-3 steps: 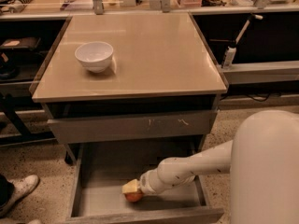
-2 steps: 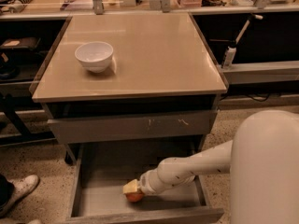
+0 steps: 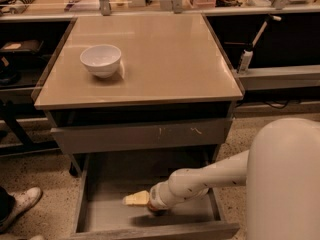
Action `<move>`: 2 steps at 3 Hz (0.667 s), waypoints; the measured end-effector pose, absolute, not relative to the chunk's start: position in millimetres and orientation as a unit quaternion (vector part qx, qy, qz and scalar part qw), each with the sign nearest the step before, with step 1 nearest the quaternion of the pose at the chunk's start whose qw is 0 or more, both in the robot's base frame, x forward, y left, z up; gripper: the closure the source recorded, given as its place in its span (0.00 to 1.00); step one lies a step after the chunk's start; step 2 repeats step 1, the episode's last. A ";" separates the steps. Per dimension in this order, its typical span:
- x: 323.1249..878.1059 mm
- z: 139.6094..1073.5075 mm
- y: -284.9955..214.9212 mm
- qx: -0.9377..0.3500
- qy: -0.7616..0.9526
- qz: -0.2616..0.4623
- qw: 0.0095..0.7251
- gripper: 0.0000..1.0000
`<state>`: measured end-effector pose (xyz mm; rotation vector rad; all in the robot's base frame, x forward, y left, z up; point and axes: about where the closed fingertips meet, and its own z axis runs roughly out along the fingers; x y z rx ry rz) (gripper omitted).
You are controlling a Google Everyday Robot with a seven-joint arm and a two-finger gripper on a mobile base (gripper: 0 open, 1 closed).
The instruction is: Place apple into middle drawer
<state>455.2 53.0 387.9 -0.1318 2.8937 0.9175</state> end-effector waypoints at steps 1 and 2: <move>455.2 387.9 53.1 -0.043 0.951 0.302 0.052 0.00; 455.2 387.9 53.1 -0.043 0.951 0.302 0.052 0.00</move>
Offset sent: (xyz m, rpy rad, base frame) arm 0.0000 0.0000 0.0000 0.0000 0.0000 0.0000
